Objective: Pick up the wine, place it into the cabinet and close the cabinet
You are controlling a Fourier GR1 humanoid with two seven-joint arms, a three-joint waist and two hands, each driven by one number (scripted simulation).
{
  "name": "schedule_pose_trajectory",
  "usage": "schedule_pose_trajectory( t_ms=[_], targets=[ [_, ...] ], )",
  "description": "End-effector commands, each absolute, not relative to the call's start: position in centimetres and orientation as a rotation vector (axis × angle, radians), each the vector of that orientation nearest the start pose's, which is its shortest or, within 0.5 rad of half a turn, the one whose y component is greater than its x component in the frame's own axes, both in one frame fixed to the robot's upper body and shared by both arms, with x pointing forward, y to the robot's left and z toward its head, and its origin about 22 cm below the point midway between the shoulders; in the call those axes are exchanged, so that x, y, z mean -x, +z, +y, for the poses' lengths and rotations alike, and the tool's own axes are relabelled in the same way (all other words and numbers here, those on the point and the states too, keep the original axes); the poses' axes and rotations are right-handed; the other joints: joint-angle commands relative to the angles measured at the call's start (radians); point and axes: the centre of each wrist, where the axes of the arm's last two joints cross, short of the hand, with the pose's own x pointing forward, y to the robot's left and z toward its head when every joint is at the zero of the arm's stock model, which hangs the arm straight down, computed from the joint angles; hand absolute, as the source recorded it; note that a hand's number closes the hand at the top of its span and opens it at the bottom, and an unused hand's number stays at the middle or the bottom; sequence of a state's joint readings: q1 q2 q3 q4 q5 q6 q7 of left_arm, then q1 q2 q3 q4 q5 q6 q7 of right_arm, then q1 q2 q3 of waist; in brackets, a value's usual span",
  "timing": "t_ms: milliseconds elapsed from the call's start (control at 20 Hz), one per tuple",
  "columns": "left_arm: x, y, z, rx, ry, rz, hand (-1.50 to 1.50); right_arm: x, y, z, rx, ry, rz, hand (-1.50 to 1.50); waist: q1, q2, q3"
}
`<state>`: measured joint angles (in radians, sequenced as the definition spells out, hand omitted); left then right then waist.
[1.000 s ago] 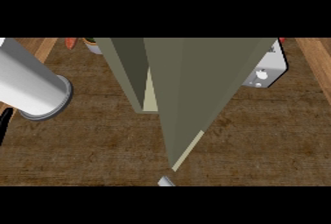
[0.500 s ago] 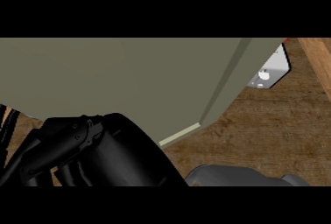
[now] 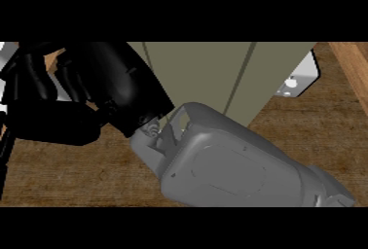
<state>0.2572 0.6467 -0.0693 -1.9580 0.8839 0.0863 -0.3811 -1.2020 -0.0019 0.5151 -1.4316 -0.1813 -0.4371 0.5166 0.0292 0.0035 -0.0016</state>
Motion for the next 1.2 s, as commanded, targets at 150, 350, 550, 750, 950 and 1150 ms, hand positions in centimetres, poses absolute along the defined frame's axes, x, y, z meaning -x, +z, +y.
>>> schedule_pose_trajectory(
  t_ms=[150,350,550,750,950,1150],
  targets=[
    [-18.0,8.7,31.4,0.264,0.194,-1.944,-1.5,-33.8,26.3,2.3,-0.296,0.552,-1.836,1.5,-0.009,0.0,0.001],
    [-18.2,9.3,31.3,0.257,0.217,-1.941,-1.5,-36.1,25.9,0.5,-0.251,0.557,-1.837,1.5,-0.014,0.0,0.001],
    [-19.7,9.3,32.7,0.242,0.189,-1.96,-1.5,-38.5,23.9,-1.1,-0.226,0.563,-1.845,1.5,-0.013,0.009,0.0],
    [-18.4,9.6,31.0,0.275,0.184,-1.948,-1.5,-39.6,24.4,-1.8,-0.145,0.556,-1.869,1.5,0.001,0.005,0.001],
    [-19.1,10.3,32.0,0.258,0.174,-1.97,-1.5,-40.3,24.1,-4.1,-0.097,0.569,-1.881,1.5,-0.009,0.006,0.001],
    [-20.0,9.8,31.5,0.275,0.207,-1.952,-1.5,-40.1,23.0,-3.0,-0.105,0.591,-1.875,1.5,-0.015,0.011,0.0]
  ],
)
